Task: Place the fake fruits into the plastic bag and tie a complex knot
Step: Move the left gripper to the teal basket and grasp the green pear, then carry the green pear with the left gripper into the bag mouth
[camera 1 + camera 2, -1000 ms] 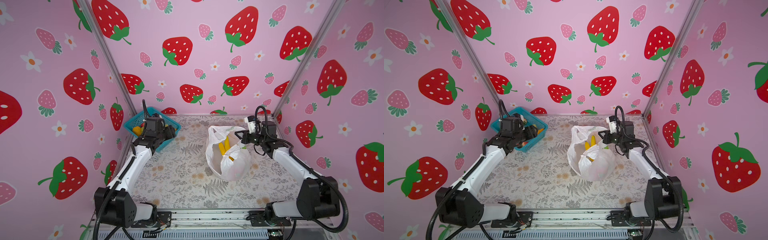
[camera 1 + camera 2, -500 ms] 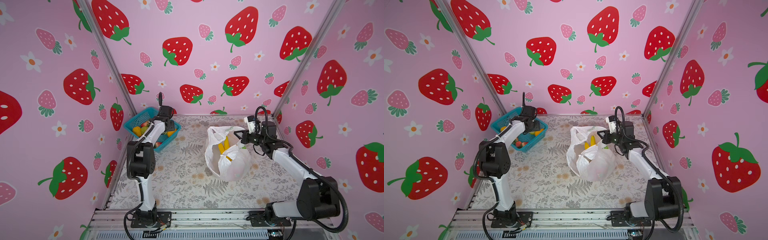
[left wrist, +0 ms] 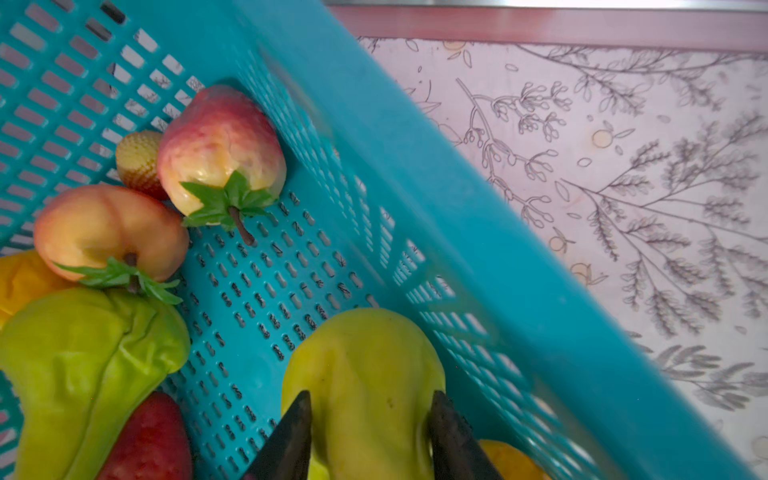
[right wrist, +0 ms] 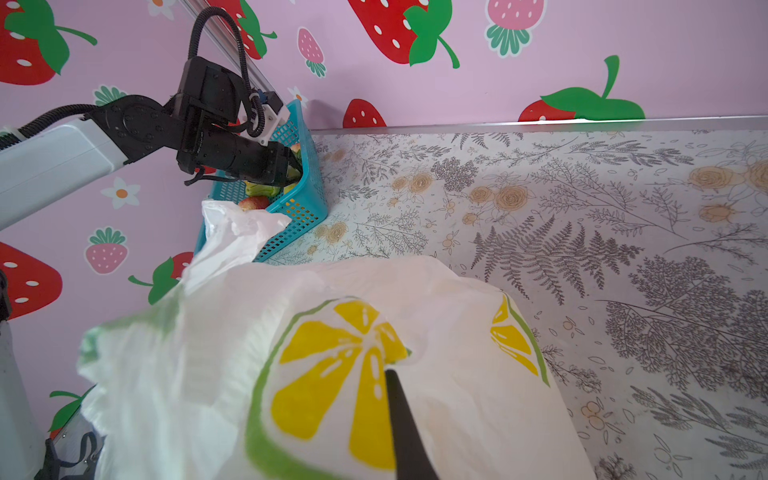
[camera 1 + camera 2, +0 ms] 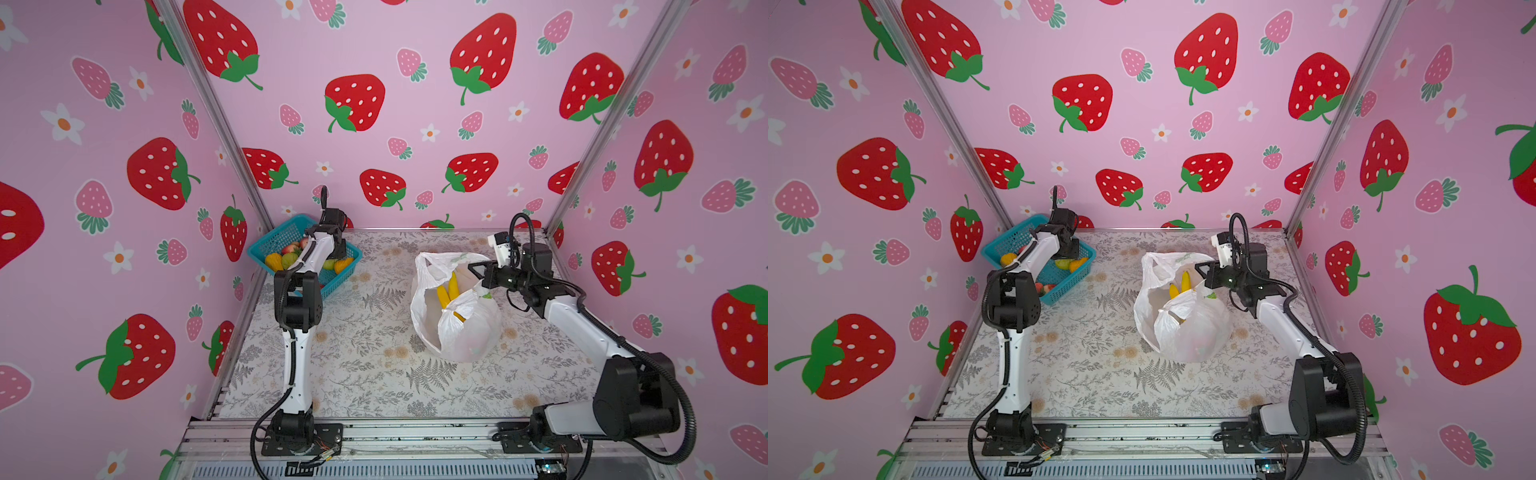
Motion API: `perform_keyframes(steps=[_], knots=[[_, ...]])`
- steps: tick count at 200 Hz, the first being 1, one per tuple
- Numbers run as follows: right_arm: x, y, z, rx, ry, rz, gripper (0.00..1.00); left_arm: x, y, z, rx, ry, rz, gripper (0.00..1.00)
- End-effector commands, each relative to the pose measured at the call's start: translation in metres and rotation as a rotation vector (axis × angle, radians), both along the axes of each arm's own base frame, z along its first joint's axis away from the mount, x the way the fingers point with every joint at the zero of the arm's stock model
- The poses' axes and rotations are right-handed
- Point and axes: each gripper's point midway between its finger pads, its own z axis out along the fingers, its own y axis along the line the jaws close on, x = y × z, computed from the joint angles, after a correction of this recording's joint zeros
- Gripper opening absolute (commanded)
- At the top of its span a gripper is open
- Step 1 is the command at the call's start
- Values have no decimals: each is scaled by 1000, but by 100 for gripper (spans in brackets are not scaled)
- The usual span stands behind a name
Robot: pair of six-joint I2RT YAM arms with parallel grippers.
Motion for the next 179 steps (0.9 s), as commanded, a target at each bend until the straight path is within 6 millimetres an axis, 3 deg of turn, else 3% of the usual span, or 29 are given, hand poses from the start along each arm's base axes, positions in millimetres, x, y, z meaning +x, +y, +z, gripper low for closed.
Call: perform_keyframes(steps=[1, 28, 53, 80, 99, 133, 179], knots=[[4, 3, 0, -11, -7, 11, 9, -1, -1, 15, 9, 1, -15, 37], [4, 3, -2, -10, -1, 12, 9, -6, 4, 28, 31, -11, -2, 29], [3, 3, 1, -8, -7, 11, 9, -13, 8, 53, 41, -56, 23, 26], [0, 2, 4, -3, -14, 10, 9, -28, 11, 104, 33, -158, 55, 24], [-2, 2, 5, 2, -15, 8, 9, -49, 0, 148, -8, -260, 57, 24], [0, 2, 5, -4, -10, 5, 9, -112, -59, 215, -193, -454, -48, 25], [4, -1, 4, -24, -14, -13, 9, -213, -167, 262, -525, -590, -316, 25]])
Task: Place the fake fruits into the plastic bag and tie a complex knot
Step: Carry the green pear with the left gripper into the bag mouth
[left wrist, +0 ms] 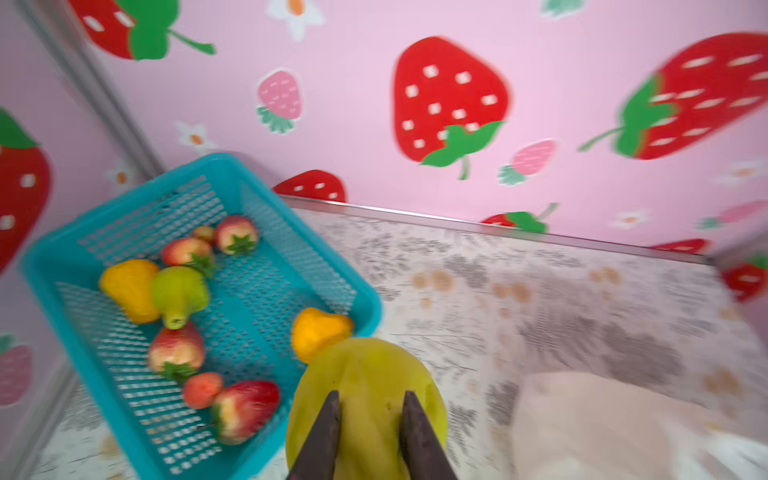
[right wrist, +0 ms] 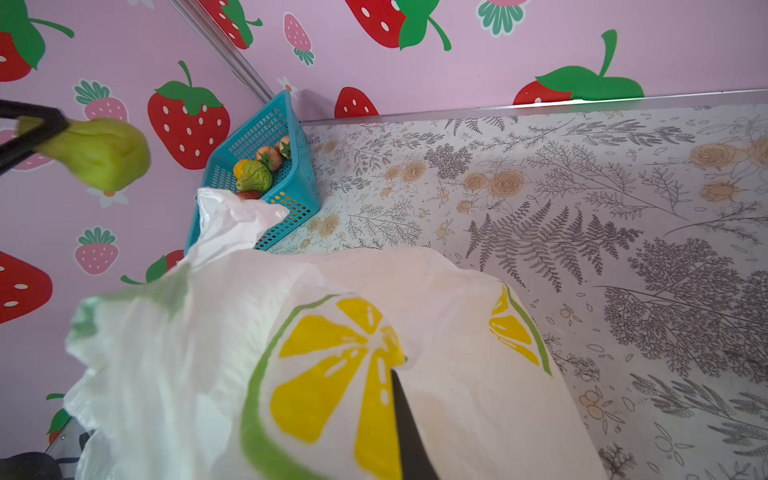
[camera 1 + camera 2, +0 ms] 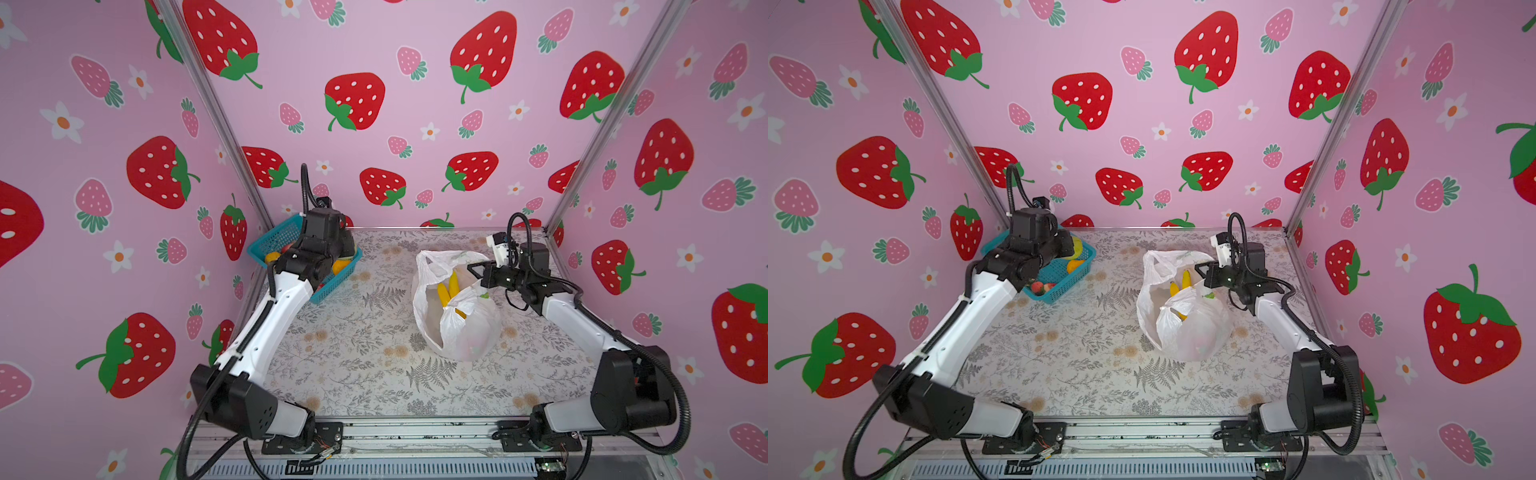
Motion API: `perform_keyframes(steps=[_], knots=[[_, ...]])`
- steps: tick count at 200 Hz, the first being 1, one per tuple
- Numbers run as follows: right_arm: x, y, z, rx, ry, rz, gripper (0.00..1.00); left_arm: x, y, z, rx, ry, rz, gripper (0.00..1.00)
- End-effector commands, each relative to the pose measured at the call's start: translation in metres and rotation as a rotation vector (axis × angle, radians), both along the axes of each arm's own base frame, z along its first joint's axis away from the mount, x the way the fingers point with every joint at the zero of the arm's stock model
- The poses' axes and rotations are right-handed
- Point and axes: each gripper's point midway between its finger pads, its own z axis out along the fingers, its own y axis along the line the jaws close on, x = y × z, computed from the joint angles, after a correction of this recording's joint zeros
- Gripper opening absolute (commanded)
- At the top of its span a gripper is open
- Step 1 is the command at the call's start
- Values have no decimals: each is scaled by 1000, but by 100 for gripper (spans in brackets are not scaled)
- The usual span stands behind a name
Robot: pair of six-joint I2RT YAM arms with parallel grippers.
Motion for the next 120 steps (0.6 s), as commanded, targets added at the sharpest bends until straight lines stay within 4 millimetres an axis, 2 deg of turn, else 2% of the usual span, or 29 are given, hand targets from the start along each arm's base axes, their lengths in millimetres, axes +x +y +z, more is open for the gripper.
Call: perform_keyframes(steps=[1, 24, 50, 86, 120], knots=[[1, 0, 14, -12, -41, -1, 9, -32, -56, 11, -164, -40, -164, 25], [2, -1, 12, -19, -38, -7, 9, -78, -109, 18, -228, -60, -344, 25], [3, -3, 12, -25, -38, -17, 9, -109, -161, 1, -291, -28, -502, 25], [1, -3, 16, -16, -39, -23, 9, -118, -206, -29, -287, 40, -620, 25], [-3, -3, 14, -5, -32, -23, 9, -115, -234, -54, -283, 96, -681, 25]])
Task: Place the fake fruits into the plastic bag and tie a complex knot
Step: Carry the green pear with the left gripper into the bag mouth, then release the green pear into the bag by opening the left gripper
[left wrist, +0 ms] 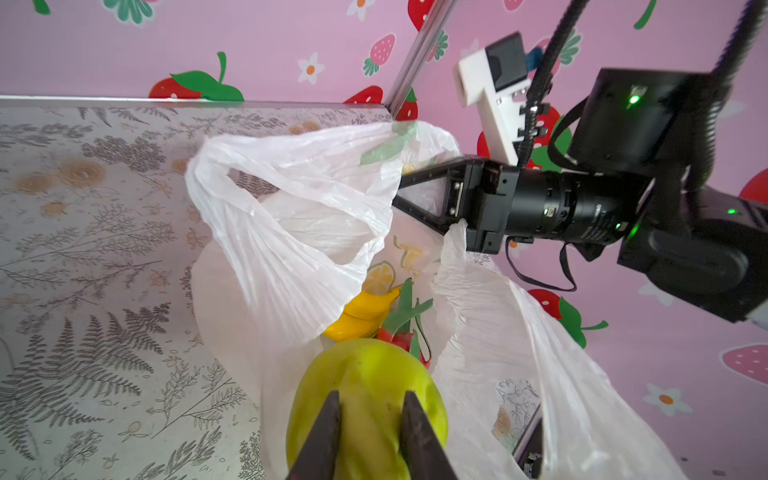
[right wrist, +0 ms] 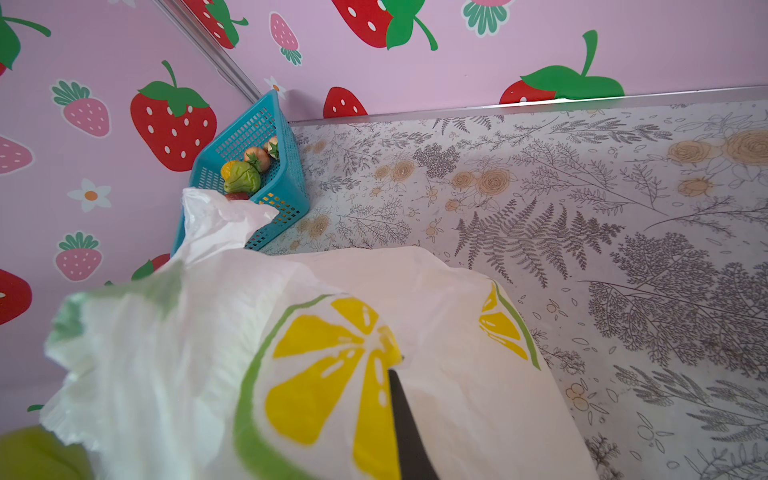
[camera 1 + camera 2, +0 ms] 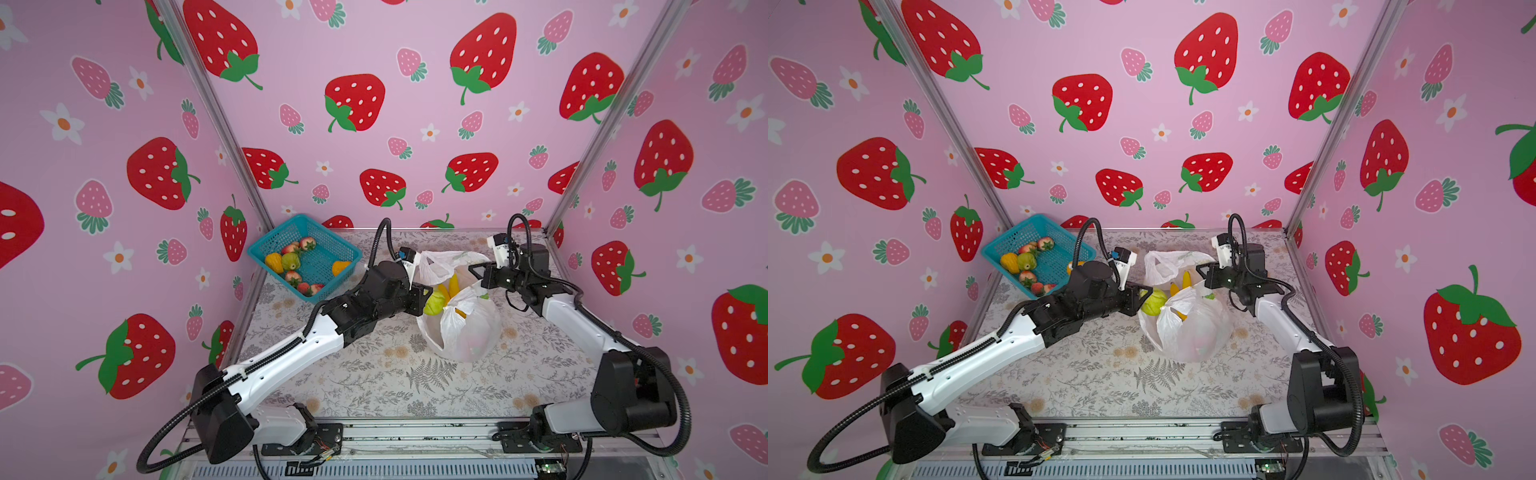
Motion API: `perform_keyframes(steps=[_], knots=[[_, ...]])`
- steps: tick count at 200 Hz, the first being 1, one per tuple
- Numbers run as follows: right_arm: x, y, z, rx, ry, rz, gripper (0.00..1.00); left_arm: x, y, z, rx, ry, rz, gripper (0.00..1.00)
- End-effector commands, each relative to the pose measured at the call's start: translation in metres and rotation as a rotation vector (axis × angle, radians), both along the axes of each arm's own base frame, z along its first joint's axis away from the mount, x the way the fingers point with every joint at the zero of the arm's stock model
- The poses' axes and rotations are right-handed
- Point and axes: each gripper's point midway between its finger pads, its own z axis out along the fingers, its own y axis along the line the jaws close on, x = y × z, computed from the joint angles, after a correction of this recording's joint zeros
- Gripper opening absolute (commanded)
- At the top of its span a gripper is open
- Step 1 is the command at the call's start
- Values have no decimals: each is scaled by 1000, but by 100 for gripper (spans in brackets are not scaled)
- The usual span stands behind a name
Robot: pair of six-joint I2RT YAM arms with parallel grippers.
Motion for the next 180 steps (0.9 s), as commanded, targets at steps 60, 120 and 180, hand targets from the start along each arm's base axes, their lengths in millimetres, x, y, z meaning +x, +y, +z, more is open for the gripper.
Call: perform_keyframes(steps=[60, 120, 180], knots=[[-7, 5, 14, 42, -20, 19, 9, 20, -55, -47, 58, 25, -46, 27], [-10, 2, 11, 21, -16, 13, 9, 59, -39, -91, 230, -3, 134, 34], [-10, 2, 9, 15, -15, 14, 9, 60, -42, -100, 213, 28, 104, 46]])
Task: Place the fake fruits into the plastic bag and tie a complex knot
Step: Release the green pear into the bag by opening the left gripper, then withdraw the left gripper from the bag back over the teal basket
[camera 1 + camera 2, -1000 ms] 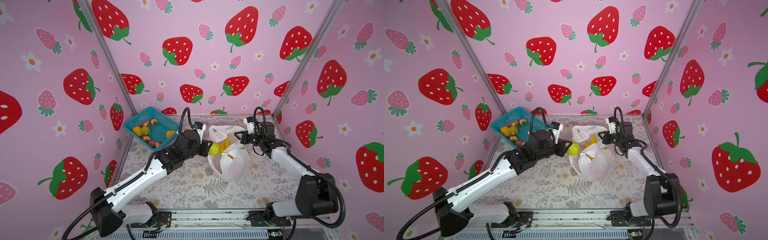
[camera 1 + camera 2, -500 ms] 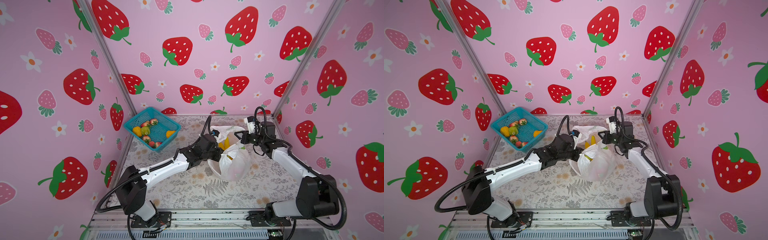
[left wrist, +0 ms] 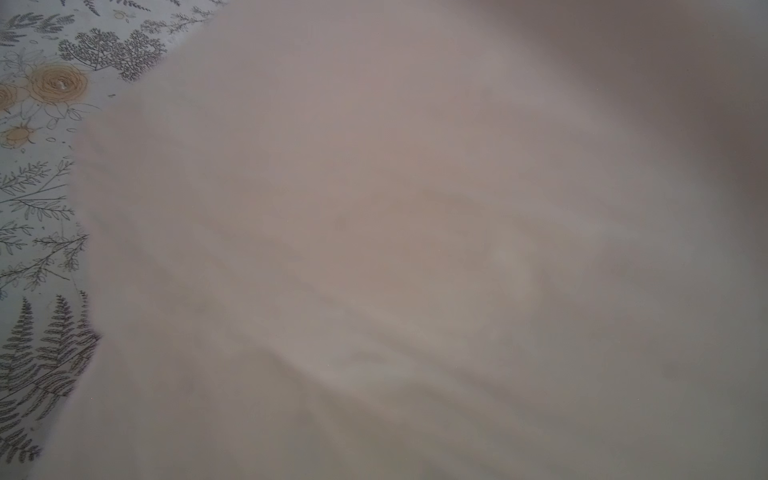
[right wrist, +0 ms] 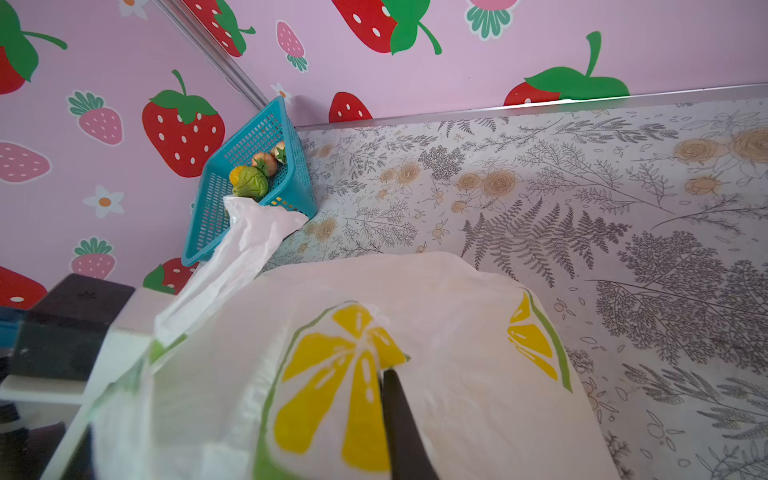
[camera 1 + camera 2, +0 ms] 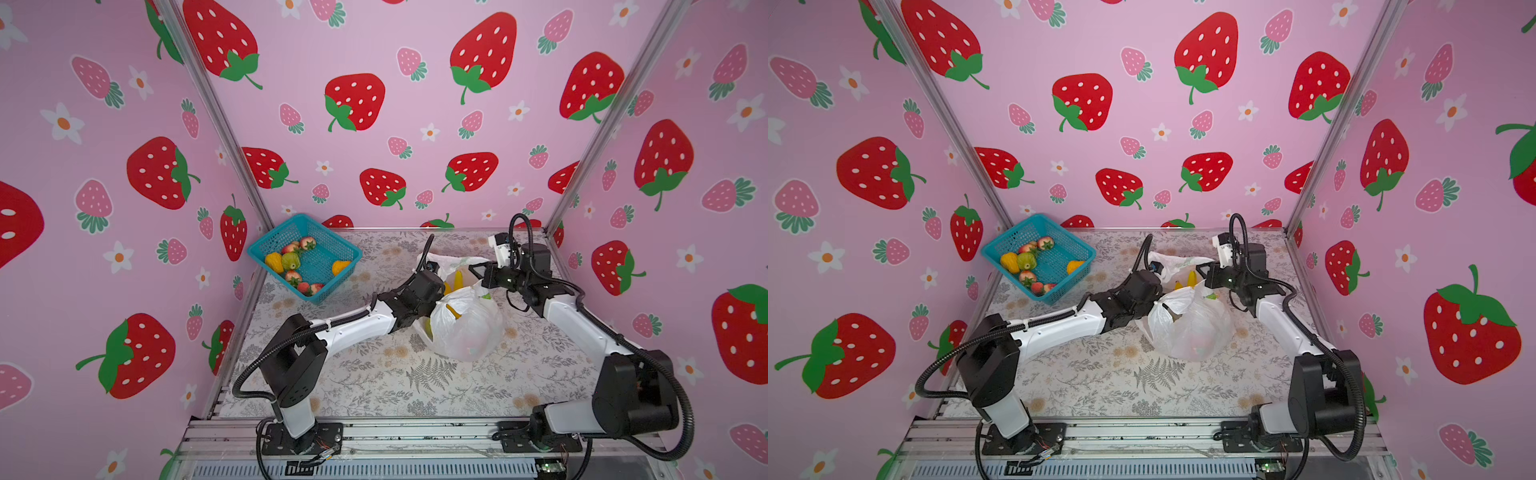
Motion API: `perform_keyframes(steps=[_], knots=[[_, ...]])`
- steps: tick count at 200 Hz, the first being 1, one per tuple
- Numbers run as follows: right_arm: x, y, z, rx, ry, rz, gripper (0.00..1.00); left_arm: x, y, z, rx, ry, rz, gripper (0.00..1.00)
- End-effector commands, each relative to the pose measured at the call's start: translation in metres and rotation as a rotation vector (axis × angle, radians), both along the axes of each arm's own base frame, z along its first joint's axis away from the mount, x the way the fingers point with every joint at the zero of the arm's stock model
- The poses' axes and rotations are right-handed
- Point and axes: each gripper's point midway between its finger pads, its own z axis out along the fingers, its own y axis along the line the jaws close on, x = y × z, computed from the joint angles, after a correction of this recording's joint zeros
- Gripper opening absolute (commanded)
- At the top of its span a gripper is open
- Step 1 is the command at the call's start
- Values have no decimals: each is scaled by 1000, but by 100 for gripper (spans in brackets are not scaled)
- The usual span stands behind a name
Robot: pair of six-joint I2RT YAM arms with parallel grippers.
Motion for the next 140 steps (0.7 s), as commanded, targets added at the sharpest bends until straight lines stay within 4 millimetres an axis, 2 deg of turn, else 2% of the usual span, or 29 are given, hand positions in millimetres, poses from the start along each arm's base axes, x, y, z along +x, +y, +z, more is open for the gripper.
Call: perform_keyframes(steps=[1, 29, 54, 86, 109, 127, 140], knots=[[-6, 1, 5, -6, -23, 16, 9, 7, -5, 26, -51, -46, 1, 46], [-6, 0, 4, -14, -24, 12, 9, -2, -4, 46, -82, -68, -38, 49], [-5, 0, 1, -18, -19, 12, 9, -16, -1, 75, -131, -103, -105, 49], [-4, 1, 1, -20, -18, 12, 9, -28, 15, 110, -207, -144, -152, 49], [-2, 2, 1, -20, -18, 15, 9, -27, 36, 131, -275, -150, -137, 49], [-2, 1, -1, -23, -17, 16, 9, -18, 64, 142, -297, -171, -70, 49], [-2, 1, -2, -25, -16, 16, 9, -8, 89, 143, -283, -186, 11, 50]])
